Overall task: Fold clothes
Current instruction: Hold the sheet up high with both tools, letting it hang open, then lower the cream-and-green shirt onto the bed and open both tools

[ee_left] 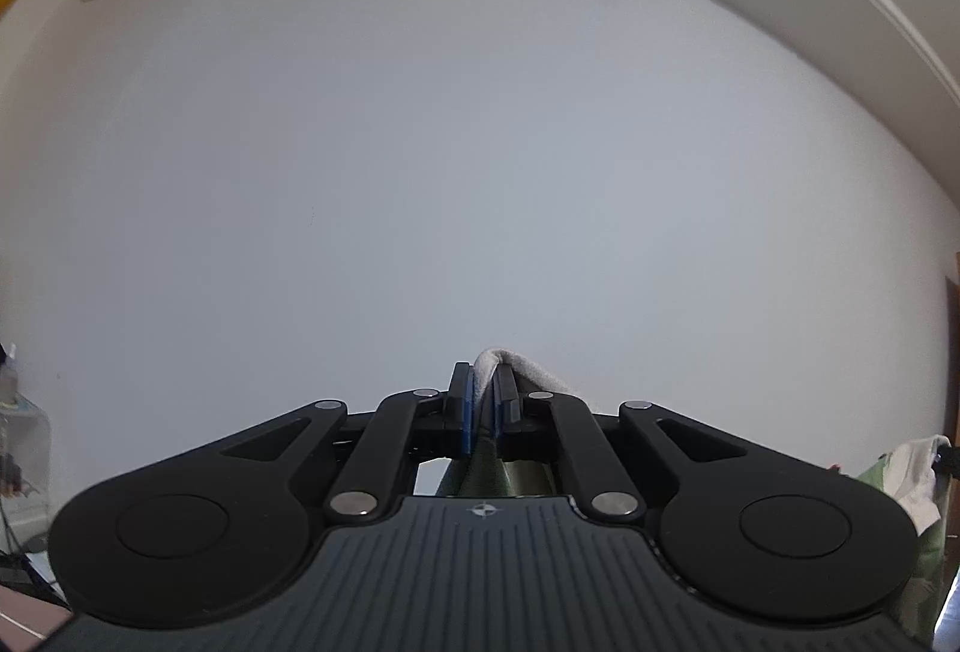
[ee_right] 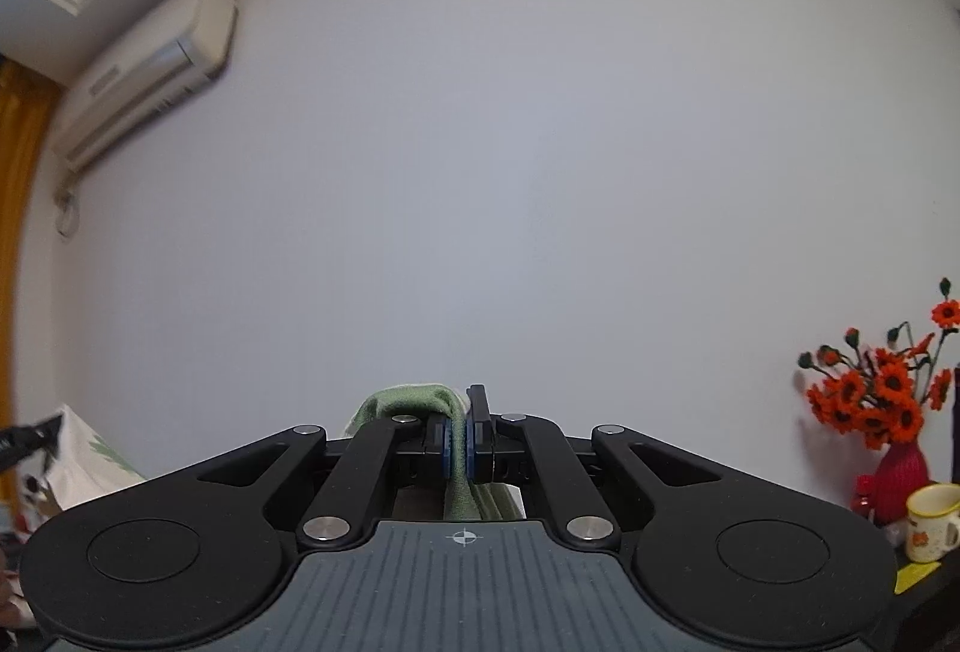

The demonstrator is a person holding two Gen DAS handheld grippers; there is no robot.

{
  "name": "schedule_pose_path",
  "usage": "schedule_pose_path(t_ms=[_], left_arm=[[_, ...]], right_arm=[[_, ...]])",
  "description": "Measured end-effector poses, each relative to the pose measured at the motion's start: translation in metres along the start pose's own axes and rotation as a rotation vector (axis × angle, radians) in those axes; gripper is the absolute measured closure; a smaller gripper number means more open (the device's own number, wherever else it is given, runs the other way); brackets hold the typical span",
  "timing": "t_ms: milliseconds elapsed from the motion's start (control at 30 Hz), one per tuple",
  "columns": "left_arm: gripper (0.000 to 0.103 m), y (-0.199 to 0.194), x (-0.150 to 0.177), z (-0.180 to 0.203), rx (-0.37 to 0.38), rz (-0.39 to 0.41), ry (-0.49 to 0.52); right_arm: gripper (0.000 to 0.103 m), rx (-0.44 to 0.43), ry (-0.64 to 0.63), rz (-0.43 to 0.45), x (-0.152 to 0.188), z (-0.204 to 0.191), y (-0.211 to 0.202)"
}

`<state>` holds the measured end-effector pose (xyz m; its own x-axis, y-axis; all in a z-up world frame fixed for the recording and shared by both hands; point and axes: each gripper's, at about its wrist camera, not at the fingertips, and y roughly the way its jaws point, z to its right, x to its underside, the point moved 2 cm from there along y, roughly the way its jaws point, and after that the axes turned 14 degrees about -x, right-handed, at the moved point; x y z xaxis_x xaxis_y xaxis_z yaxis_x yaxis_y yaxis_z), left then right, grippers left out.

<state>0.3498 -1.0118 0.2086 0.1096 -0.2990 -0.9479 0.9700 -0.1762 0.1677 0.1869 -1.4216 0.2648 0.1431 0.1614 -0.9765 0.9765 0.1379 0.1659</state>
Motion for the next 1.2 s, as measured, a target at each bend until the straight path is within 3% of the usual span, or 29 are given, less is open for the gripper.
schedule_pose_path(t_ms=[200, 300, 400, 500, 633, 800, 1000, 1067, 1100, 1133, 1167, 1200], left_arm=[[0.096, 0.11, 0.071, 0.015, -0.04, -0.128, 0.028], [0.096, 0.157, 0.123, 0.022, -0.077, -0.213, 0.097], [0.096, 0.193, 0.187, 0.036, -0.106, -0.318, 0.248], [0.095, 0.22, 0.258, 0.046, -0.103, -0.465, 0.336], [0.095, 0.245, 0.334, 0.047, -0.14, -0.634, 0.408], [0.095, 0.276, 0.374, 0.035, -0.155, -0.763, 0.432], [0.09, 0.298, 0.399, 0.03, -0.153, -0.909, 0.428], [0.084, 0.299, 0.406, 0.029, -0.152, -0.956, 0.418], [0.076, 0.299, 0.41, 0.028, -0.151, -0.979, 0.413], [0.063, 0.3, 0.412, 0.028, -0.149, -0.999, 0.415], [0.056, 0.299, 0.414, 0.027, -0.143, -1.012, 0.431], [0.043, 0.299, 0.413, 0.026, -0.143, -1.022, 0.442]], right_arm=[[0.1, 0.12, -0.043, -0.101, 0.052, 0.036, 0.082], [0.1, 0.166, -0.009, -0.16, 0.087, 0.061, 0.132], [0.1, 0.237, 0.084, -0.26, 0.139, 0.094, 0.183], [0.1, 0.315, 0.14, -0.395, 0.204, 0.124, 0.225], [0.1, 0.382, 0.095, -0.572, 0.293, 0.138, 0.269], [0.1, 0.41, 0.074, -0.684, 0.359, 0.158, 0.302], [0.098, 0.456, 0.093, -0.771, 0.4, 0.18, 0.309], [0.083, 0.479, 0.099, -0.783, 0.404, 0.175, 0.302], [0.076, 0.492, 0.099, -0.779, 0.404, 0.173, 0.299], [0.062, 0.504, 0.096, -0.77, 0.403, 0.171, 0.296], [0.041, 0.52, 0.08, -0.76, 0.401, 0.168, 0.293], [0.031, 0.538, 0.046, -0.751, 0.399, 0.164, 0.289]])
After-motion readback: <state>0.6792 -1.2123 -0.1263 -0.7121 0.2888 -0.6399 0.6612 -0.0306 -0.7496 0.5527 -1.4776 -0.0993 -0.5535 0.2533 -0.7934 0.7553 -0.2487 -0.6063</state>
